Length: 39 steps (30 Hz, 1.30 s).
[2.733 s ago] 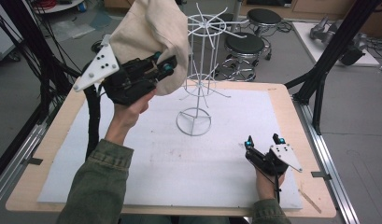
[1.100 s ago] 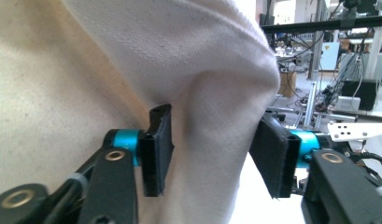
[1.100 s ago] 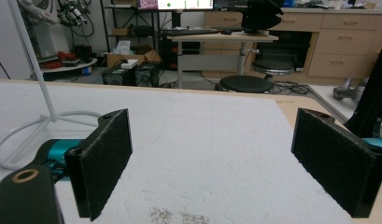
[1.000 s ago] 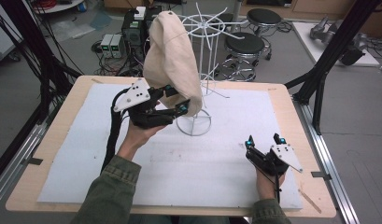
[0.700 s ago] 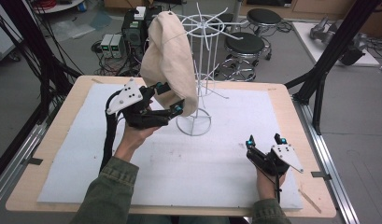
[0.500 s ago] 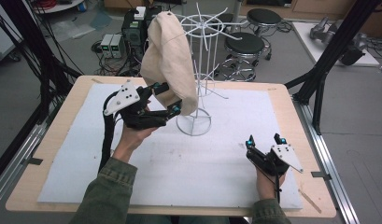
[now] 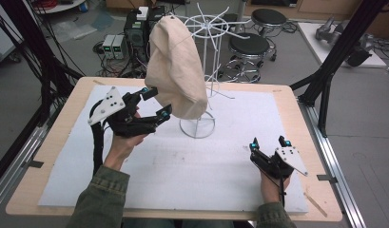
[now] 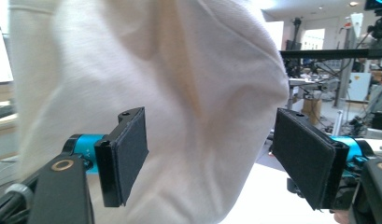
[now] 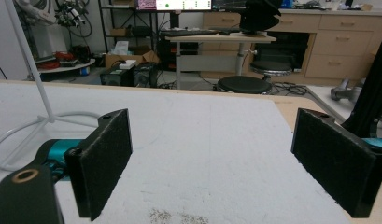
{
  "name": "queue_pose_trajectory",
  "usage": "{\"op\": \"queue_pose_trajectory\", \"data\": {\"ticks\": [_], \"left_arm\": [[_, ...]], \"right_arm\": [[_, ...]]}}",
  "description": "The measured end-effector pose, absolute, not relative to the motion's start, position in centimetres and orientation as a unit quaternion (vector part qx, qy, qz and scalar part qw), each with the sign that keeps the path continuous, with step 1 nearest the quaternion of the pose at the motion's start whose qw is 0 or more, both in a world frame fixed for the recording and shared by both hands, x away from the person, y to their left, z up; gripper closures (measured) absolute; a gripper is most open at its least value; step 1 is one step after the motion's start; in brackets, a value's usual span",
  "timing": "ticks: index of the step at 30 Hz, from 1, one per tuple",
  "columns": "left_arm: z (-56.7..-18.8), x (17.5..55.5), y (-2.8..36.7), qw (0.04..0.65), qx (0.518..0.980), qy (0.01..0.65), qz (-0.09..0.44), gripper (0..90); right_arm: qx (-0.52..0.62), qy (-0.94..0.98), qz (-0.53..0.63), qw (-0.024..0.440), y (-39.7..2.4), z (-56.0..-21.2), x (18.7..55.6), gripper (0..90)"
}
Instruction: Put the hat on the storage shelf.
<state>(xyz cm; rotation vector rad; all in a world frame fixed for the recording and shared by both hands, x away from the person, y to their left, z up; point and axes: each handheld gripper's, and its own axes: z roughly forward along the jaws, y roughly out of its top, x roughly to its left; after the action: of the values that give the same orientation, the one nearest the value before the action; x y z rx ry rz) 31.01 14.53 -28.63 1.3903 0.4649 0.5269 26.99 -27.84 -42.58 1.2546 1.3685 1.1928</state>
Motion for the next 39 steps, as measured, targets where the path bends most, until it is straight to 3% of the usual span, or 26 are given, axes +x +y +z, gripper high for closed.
{"op": "queue_pose_trajectory", "data": {"ticks": [39], "left_arm": [[-35.1, 27.3, 26.4, 0.685, 0.562, 0.347, 0.308, 27.3]], "right_arm": [[0.508, 0.554, 0.476, 0.457, -27.7, -42.6, 27.0, 11.3]]}}
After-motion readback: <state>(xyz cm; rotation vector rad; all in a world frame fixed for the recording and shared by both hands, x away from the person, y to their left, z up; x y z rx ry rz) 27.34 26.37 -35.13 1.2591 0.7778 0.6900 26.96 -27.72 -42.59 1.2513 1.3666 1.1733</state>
